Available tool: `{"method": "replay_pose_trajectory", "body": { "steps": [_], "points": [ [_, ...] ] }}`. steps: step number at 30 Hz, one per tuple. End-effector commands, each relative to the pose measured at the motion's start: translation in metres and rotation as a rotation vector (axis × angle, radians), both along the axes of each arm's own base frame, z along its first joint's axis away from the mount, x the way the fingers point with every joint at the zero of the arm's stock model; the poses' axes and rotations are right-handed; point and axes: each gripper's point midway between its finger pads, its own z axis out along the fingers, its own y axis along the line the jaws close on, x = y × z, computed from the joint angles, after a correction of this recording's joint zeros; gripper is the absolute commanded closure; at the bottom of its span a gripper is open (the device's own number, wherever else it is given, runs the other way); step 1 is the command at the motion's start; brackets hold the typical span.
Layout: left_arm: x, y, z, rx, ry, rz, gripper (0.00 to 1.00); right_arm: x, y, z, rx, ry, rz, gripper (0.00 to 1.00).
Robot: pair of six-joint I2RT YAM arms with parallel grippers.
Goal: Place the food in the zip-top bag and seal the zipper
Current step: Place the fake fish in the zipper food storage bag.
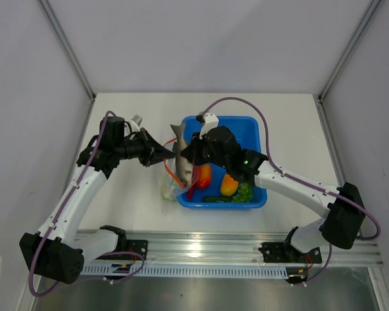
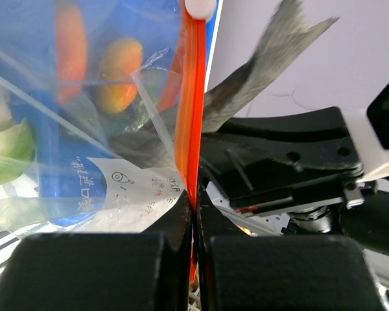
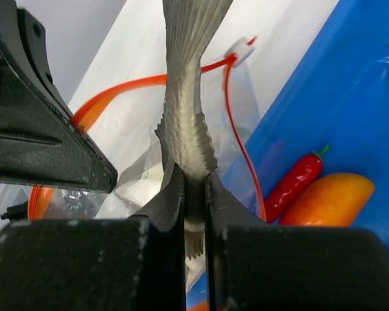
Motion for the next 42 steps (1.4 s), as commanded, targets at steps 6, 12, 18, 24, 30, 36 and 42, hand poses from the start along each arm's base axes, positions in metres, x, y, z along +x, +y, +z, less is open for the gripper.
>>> {"method": "replay_pose_trajectory", "body": {
  "steps": [6, 12, 18, 24, 30, 36, 42],
  "points": [
    [0.003, 0.002, 0.019, -0.036, -0.083, 0.008, 0.99, -0.015, 0.007, -0.001, -0.037, -0.022, 0.055, 0.83],
    [0.004, 0.005, 0.015, -0.016, -0.095, 0.010, 0.99, -0.042, 0.002, -0.018, -0.107, -0.033, 0.165, 0.67],
    [0.004, 0.003, 0.013, -0.030, -0.104, -0.001, 1.00, -0.045, 0.002, -0.021, -0.106, -0.008, 0.183, 0.58],
    [0.001, 0.002, 0.014, -0.036, -0.110, -0.023, 1.00, -0.031, 0.000, -0.036, -0.125, 0.059, 0.171, 0.43],
    [-0.003, 0.002, 0.013, -0.032, -0.120, -0.045, 1.00, -0.017, 0.009, -0.040, -0.099, 0.097, 0.220, 0.45],
    [-0.008, 0.001, 0.013, -0.043, -0.117, -0.065, 0.99, -0.012, 0.024, -0.026, -0.013, 0.109, 0.306, 0.65],
    [-0.006, 0.001, 0.024, -0.032, -0.130, -0.065, 0.99, -0.020, 0.025, 0.005, 0.069, 0.048, 0.337, 1.00]
  ]
}}
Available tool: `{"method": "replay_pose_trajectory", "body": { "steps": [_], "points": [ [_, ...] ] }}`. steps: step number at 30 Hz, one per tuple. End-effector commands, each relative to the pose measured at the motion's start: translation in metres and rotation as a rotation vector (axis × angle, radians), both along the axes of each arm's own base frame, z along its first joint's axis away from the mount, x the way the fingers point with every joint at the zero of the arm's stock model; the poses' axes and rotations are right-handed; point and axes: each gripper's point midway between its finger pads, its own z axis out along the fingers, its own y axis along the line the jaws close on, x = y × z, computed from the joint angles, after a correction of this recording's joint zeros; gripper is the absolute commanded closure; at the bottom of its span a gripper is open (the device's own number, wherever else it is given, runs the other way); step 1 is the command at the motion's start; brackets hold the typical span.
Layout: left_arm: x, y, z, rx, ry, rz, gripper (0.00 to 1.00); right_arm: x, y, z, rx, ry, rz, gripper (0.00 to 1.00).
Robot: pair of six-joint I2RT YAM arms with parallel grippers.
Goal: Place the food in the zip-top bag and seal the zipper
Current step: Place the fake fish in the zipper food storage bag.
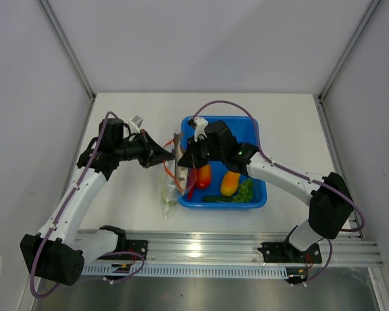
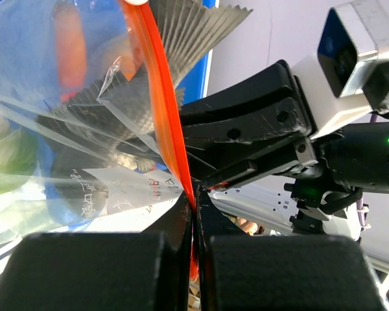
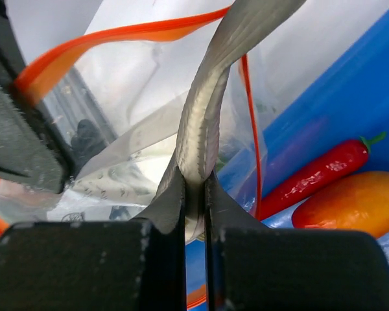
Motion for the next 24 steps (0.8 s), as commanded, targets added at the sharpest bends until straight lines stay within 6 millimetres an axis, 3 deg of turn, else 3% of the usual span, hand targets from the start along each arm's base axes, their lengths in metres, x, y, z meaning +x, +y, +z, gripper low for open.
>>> {"method": "replay_pose_trajectory", "body": {
  "steps": [1, 11, 12, 18, 24],
  "points": [
    [-0.003, 0.000, 0.030, -0.023, -0.089, -0.033, 0.99, -0.003, 0.007, 0.055, 0.135, -0.091, 0.028, 1.00],
    [-0.009, -0.005, 0.038, -0.078, -0.036, -0.054, 0.99, 0.014, -0.026, 0.091, 0.171, -0.277, -0.175, 1.00],
    [-0.012, -0.006, 0.040, -0.095, -0.031, -0.067, 0.99, 0.020, -0.027, 0.101, 0.195, -0.322, -0.199, 1.00],
    [-0.023, -0.012, 0.063, -0.193, 0.000, -0.103, 0.99, 0.021, -0.021, 0.113, 0.225, -0.433, -0.207, 1.00],
    [-0.037, -0.014, 0.080, -0.270, 0.053, -0.138, 0.99, 0.026, -0.026, 0.119, 0.195, -0.591, -0.338, 1.00]
  ]
}}
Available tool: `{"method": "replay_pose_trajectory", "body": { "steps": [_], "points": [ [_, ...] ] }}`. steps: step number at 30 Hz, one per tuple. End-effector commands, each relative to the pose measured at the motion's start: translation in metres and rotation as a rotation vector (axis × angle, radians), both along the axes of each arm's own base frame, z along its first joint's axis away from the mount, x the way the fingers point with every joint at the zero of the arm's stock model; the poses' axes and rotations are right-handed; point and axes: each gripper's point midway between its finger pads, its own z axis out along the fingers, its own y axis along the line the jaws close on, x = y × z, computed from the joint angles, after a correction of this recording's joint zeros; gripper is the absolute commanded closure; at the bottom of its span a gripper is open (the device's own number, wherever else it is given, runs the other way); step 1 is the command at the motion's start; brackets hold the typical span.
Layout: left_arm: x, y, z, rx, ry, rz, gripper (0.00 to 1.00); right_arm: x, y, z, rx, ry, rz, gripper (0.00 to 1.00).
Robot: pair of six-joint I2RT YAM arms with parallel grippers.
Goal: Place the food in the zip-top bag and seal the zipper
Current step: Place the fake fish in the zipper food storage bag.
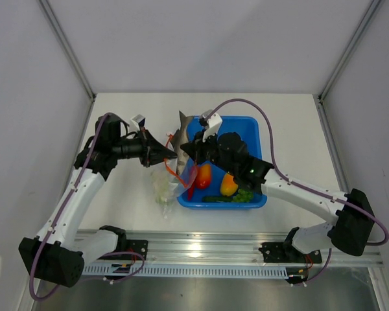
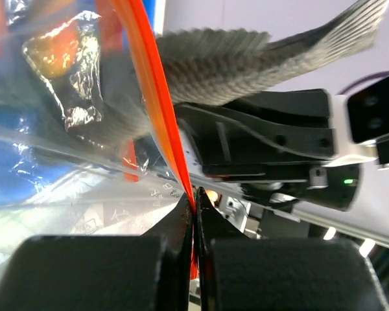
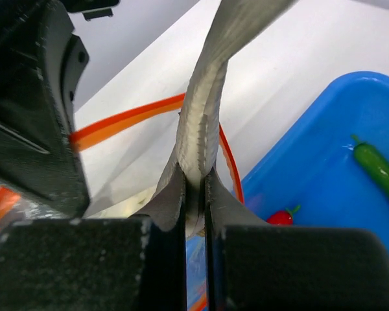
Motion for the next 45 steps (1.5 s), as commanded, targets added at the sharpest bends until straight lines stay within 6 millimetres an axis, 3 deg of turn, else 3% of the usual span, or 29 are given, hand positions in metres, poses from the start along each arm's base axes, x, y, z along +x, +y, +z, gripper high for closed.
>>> {"method": "replay_pose_trajectory", "body": {
  "steps": [1, 5, 10, 14, 18, 21, 23, 24, 25, 30, 37, 45],
  "points": [
    [-0.021, -0.003, 0.045, -0.120, -0.014, -0.055, 0.99, 0.011, -0.010, 0.039, 0.074, -0.171, -0.141, 1.00],
    [-0.023, -0.002, 0.052, -0.130, -0.012, -0.050, 1.00, 0.011, -0.011, 0.043, 0.090, -0.189, -0.180, 1.00],
    [-0.013, 0.001, 0.055, -0.104, -0.078, -0.012, 0.99, -0.012, -0.012, 0.046, 0.080, -0.113, -0.152, 1.00],
    [-0.003, 0.002, 0.056, -0.098, -0.127, 0.024, 0.99, -0.031, -0.005, 0.021, 0.048, -0.020, -0.082, 0.96],
    [-0.002, 0.000, 0.053, -0.151, -0.109, 0.022, 0.99, -0.038, 0.003, -0.005, 0.010, -0.039, -0.077, 0.90],
    [-0.004, -0.001, 0.055, -0.167, -0.099, 0.019, 0.99, -0.034, 0.003, -0.029, -0.090, -0.049, -0.094, 0.78],
    [-0.004, 0.000, 0.055, -0.163, -0.106, 0.021, 1.00, -0.037, 0.001, -0.036, -0.129, -0.054, -0.075, 0.59],
    [-0.003, 0.000, 0.054, -0.158, -0.108, 0.023, 0.99, -0.039, 0.000, -0.037, -0.132, -0.053, -0.069, 0.42],
    [-0.003, 0.000, 0.054, -0.159, -0.110, 0.025, 1.00, -0.040, -0.001, -0.036, -0.134, -0.051, -0.064, 0.35],
    [-0.003, 0.000, 0.052, -0.148, -0.129, 0.012, 0.99, -0.033, -0.015, -0.021, -0.142, -0.009, -0.091, 0.13],
    [-0.006, 0.001, 0.042, -0.108, -0.129, -0.005, 0.99, -0.001, -0.026, -0.011, -0.127, 0.093, -0.124, 0.11],
    [-0.006, 0.001, 0.042, -0.102, -0.138, -0.022, 0.99, 0.017, -0.026, -0.001, -0.064, 0.229, -0.008, 0.13]
  ]
}}
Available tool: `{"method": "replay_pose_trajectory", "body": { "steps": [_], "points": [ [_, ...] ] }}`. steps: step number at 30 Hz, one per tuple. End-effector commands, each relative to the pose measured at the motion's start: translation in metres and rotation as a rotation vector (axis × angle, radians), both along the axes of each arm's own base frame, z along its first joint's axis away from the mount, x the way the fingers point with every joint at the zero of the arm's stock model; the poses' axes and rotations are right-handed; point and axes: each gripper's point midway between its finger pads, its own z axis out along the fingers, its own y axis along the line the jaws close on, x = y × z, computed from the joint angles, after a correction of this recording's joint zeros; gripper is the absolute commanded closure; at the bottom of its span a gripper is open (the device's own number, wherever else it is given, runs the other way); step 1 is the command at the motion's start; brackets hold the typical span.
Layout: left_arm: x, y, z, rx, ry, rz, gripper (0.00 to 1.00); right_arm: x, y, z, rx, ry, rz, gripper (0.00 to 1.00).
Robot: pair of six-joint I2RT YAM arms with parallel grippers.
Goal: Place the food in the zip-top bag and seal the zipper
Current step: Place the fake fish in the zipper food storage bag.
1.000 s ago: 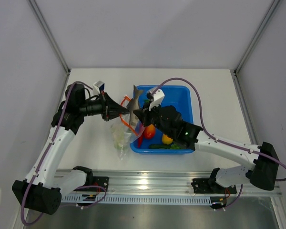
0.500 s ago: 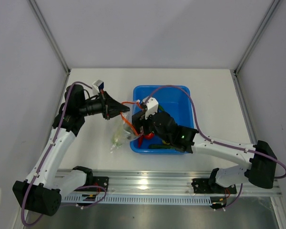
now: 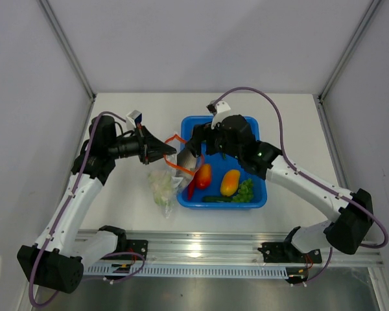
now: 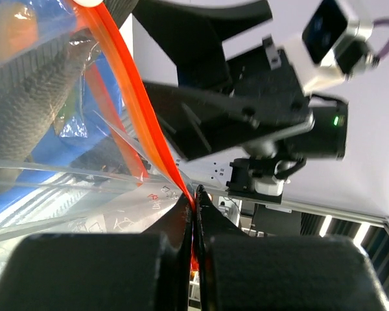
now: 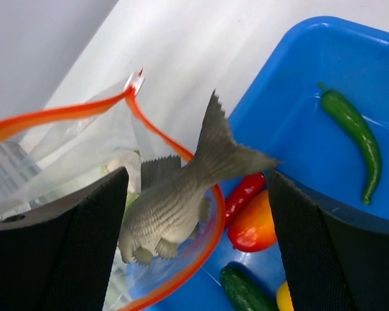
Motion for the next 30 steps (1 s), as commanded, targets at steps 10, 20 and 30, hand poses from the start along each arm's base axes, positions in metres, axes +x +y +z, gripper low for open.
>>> {"method": "replay_pose_trajectory", "body": {
  "steps": [10, 20, 30],
  "points": [
    [-0.004, 0.000, 0.012, -0.010, -0.051, -0.043, 0.99, 0.001, 0.019, 0.021, 0.168, 0.212, 0.225, 0.25],
    [-0.003, 0.000, 0.007, -0.003, -0.047, -0.046, 0.99, -0.011, 0.020, 0.013, 0.187, 0.258, 0.283, 0.44],
    [-0.002, 0.000, 0.004, 0.006, -0.045, -0.040, 0.99, -0.007, 0.016, 0.018, 0.168, 0.285, 0.251, 1.00]
  ]
}}
